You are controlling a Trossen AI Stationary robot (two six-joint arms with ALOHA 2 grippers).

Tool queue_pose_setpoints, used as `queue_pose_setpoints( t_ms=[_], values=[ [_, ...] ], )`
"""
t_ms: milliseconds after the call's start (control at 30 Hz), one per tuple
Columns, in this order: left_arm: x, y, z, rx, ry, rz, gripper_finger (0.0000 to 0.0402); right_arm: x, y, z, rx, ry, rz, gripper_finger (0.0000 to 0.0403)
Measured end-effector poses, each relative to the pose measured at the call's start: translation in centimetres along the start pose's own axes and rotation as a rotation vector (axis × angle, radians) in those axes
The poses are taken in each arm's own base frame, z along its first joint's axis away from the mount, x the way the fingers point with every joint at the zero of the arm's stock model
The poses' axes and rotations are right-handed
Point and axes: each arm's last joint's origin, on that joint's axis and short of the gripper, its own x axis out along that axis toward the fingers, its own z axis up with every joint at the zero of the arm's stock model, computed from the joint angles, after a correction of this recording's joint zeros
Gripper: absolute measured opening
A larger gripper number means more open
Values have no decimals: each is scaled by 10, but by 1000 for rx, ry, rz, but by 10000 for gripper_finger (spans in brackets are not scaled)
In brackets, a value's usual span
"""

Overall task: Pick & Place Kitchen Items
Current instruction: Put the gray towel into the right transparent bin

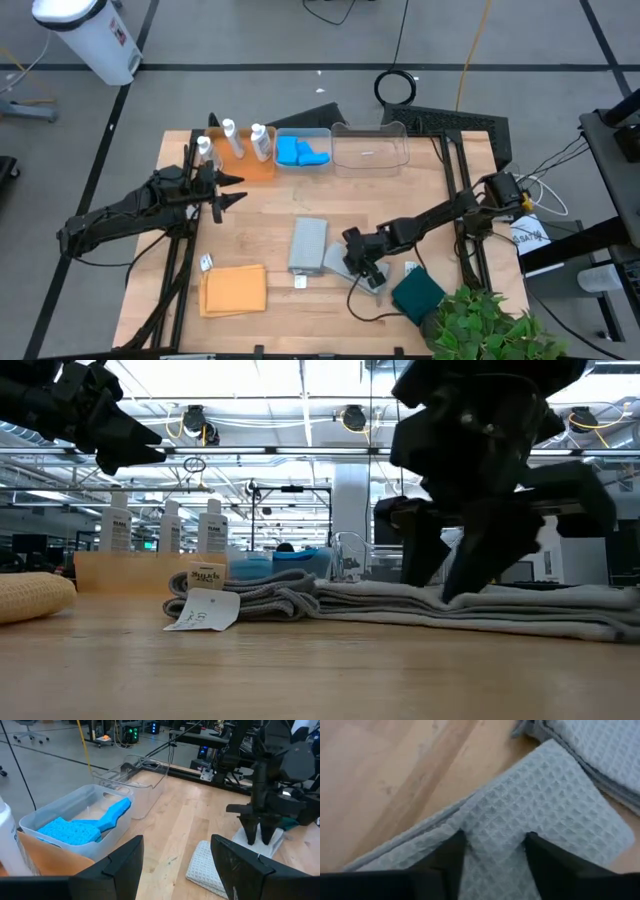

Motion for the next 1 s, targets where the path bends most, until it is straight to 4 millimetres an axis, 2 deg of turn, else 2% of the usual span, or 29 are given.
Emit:
queue_pose_setpoints(
  t_ms=[133, 367, 567, 633, 767, 867, 1000],
  values=[
    [0, 0, 0, -6, 0, -1, 237, 3, -9, -2, 111, 5, -75, 112],
    [0, 0, -1, 0, 7, 1, 237, 3, -17, -5, 496, -1, -253, 16],
    [0, 0, -1, -7, 7, 1, 237, 3, -18, -10, 950, -13, -259, 9],
    [0, 0, -1, -16, 7, 1, 237, 2, -17, -13, 1048, 12, -291, 9],
    [0, 0, -1, -21, 7, 0, 237, 2, -11, -13, 1052, -3, -354, 9],
    [1, 0, -3, -23, 12, 1, 237, 2, -7, -4, 948, -64, -319, 20],
    [3, 1, -8, -24, 23, 3, 237, -1, 1, 10, 755, -158, -277, 62]
  ],
)
